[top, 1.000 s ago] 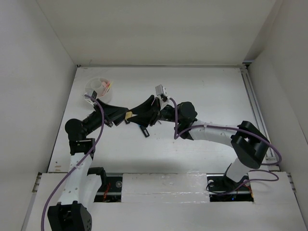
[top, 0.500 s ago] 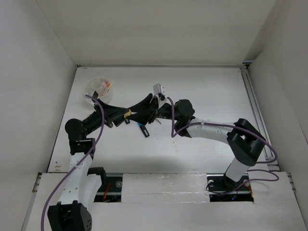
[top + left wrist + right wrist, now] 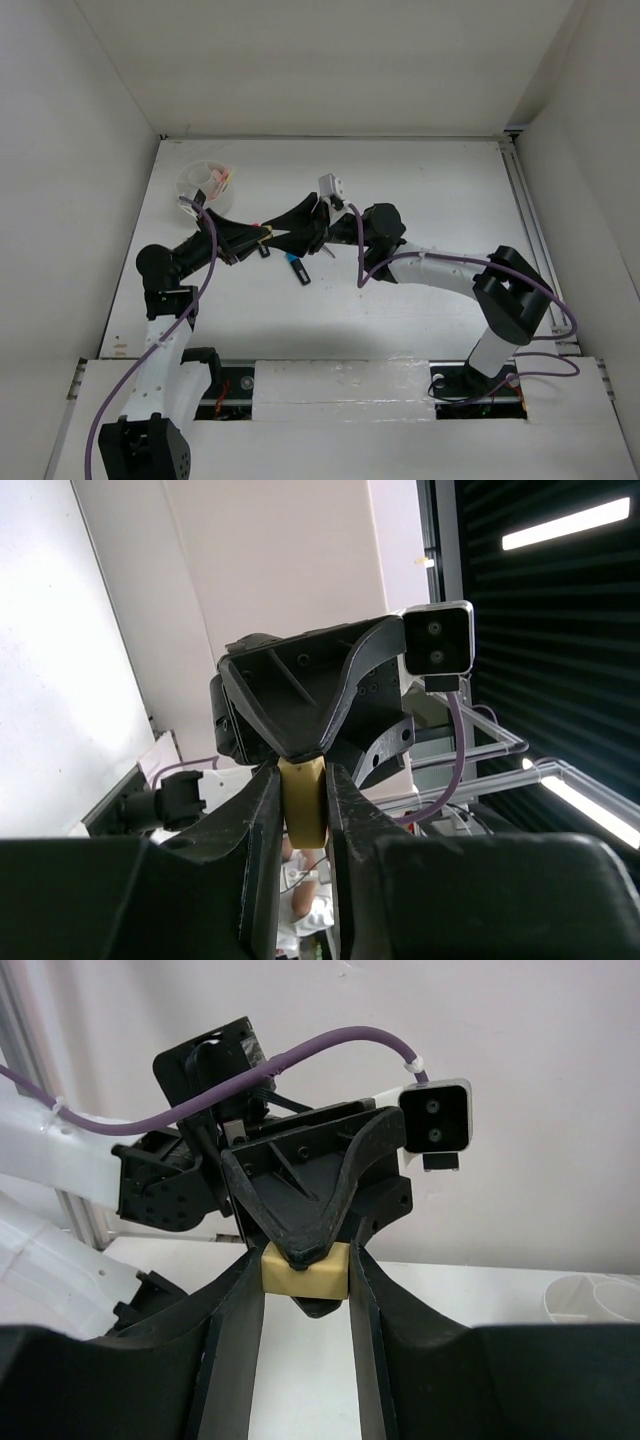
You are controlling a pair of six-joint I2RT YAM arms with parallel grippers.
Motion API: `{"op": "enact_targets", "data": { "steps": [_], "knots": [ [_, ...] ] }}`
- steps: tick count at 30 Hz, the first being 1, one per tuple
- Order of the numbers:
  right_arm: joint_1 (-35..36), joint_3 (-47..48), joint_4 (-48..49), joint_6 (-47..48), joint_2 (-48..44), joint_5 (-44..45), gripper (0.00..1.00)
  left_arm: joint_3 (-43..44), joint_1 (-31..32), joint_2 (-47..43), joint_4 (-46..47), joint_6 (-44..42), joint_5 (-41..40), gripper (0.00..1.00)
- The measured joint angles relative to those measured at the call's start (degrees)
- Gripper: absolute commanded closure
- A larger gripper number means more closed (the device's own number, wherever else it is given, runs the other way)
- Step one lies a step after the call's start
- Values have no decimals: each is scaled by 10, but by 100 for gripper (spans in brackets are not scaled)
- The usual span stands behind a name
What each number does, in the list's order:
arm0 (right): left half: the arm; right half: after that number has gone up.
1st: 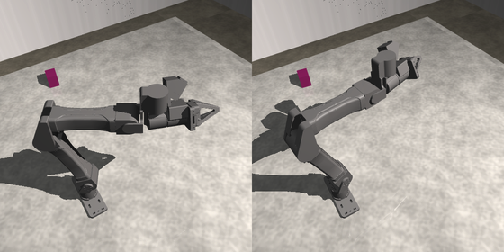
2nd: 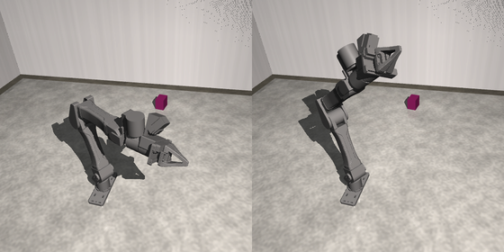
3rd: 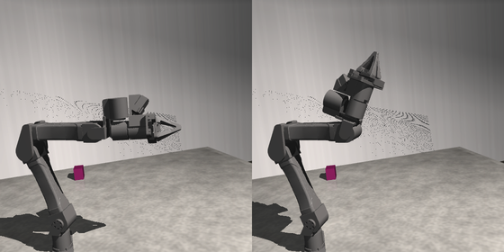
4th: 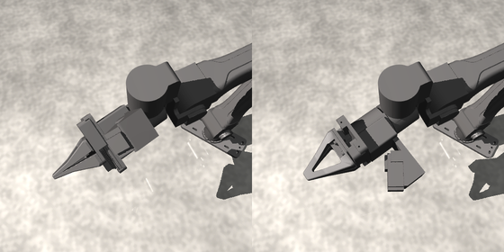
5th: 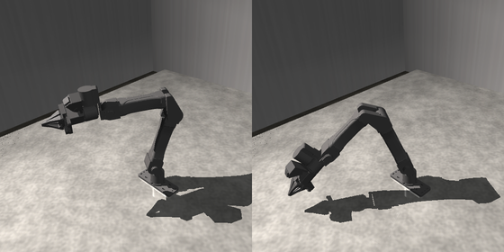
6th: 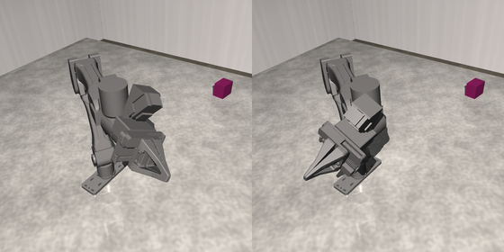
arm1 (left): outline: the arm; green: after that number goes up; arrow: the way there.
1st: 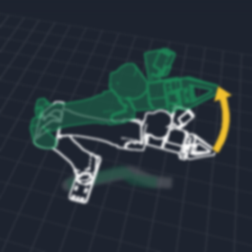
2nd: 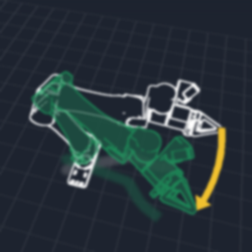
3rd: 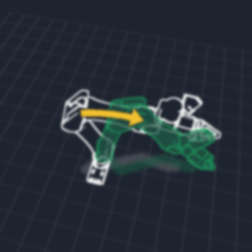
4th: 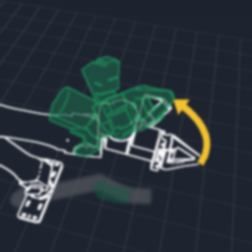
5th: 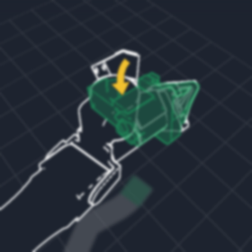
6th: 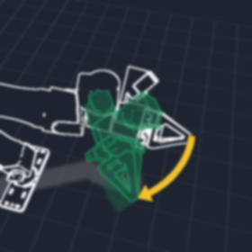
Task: Sort the stationery into containers
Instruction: Place the stationery in the storage box.
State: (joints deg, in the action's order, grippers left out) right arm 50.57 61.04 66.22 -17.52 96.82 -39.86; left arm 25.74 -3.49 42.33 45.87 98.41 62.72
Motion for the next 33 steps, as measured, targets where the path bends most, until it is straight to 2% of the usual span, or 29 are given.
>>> {"op": "enact_targets", "data": {
  "steps": [1,2,4,5,6,7,16,20,23,26,28,33],
  "knots": [
    [0,0,0,0,0,-1,100,0,0,0,0,0,1,100],
    [0,0,-1,2,0,-1,87,0,0,1,0,-2,1,100],
    [-1,0,-7,3,0,-3,52,0,0,4,-6,-7,3,100],
    [-3,0,-12,3,0,-4,40,2,0,7,-16,-16,3,100],
    [-4,0,-20,2,0,-5,4,6,0,9,-29,-31,4,100],
    [-7,0,-30,-1,0,-5,0,12,0,13,-45,-46,6,100],
    [-27,-30,-79,13,-31,15,0,101,0,78,-184,-224,-9,100],
    [-38,-52,-108,25,-63,51,0,175,0,131,-317,-349,-45,100],
    [-47,-79,-135,40,-101,88,0,288,-1,184,-458,-482,-130,100],
    [-53,-113,-152,54,-143,117,0,393,-3,231,-557,-605,-248,100],
    [-53,-128,-159,61,-164,129,0,449,-7,265,-598,-668,-323,100],
    [-53,-171,-176,70,-216,149,0,541,-20,389,-649,-770,-433,100]
  ]
}}
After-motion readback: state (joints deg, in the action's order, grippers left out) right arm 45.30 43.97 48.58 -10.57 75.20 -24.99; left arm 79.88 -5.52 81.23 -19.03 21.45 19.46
